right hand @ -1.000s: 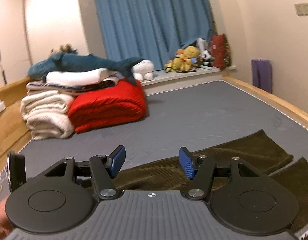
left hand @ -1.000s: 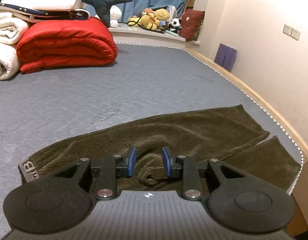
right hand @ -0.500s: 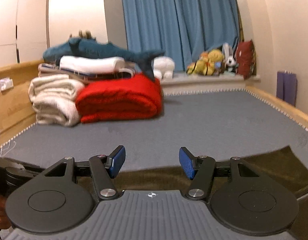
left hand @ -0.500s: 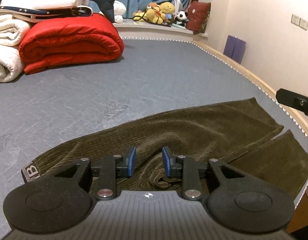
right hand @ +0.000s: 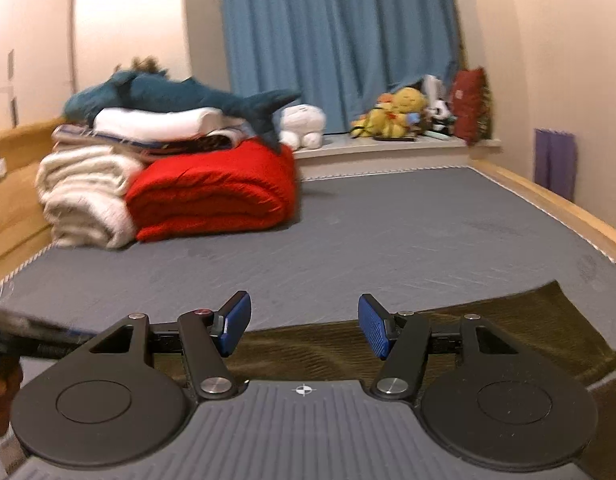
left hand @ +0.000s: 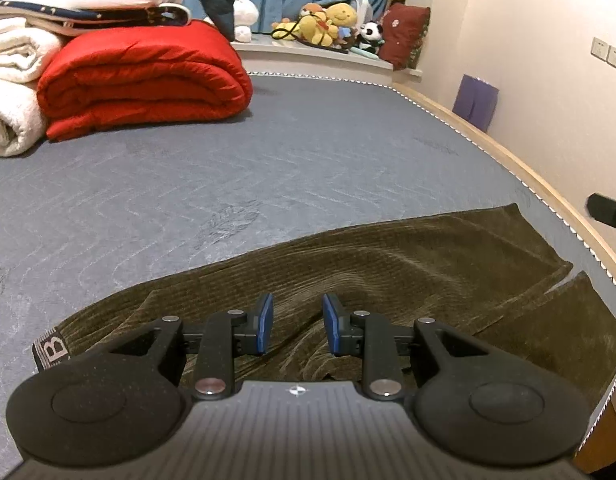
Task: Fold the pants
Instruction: 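Release the pants with both tools and hold above the flattened pants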
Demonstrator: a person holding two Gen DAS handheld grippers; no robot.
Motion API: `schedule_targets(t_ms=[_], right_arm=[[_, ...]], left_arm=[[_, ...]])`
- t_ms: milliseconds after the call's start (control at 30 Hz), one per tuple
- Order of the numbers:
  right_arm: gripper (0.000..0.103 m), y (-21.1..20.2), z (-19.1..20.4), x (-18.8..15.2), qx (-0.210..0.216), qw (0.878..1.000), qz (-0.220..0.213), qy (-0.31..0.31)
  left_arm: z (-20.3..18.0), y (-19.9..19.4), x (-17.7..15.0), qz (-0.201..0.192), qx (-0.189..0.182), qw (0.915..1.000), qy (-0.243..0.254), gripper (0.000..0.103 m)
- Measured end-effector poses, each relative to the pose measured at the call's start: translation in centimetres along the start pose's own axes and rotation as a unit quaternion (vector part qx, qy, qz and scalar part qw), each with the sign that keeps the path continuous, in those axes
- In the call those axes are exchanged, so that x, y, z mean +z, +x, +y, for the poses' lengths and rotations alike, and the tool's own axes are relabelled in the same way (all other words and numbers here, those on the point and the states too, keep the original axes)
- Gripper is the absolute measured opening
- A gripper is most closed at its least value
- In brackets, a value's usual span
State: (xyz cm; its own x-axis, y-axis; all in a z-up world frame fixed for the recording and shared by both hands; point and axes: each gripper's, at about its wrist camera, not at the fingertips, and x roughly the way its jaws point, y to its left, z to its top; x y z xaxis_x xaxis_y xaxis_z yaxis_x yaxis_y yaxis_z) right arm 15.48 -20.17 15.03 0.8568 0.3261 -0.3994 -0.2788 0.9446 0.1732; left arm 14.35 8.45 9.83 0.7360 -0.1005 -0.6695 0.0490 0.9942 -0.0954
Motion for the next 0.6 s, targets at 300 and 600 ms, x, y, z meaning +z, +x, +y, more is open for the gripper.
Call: schedule_targets(t_ms=[300,600], right_arm=[[0.048,0.5,-3.6,0.3,-0.036,0.997,0.018,0.071],[0.058,-2.0,-2.7,-0.1,-0.043,0.998,-0.012,0.044]], left_arm=[[0.8,0.8,0.0,0.015,0.002,0.9999,0.004,0.025],[11.5,-3.5,-0.2,-0.031,0.043,0.9982,-0.029,0.033]])
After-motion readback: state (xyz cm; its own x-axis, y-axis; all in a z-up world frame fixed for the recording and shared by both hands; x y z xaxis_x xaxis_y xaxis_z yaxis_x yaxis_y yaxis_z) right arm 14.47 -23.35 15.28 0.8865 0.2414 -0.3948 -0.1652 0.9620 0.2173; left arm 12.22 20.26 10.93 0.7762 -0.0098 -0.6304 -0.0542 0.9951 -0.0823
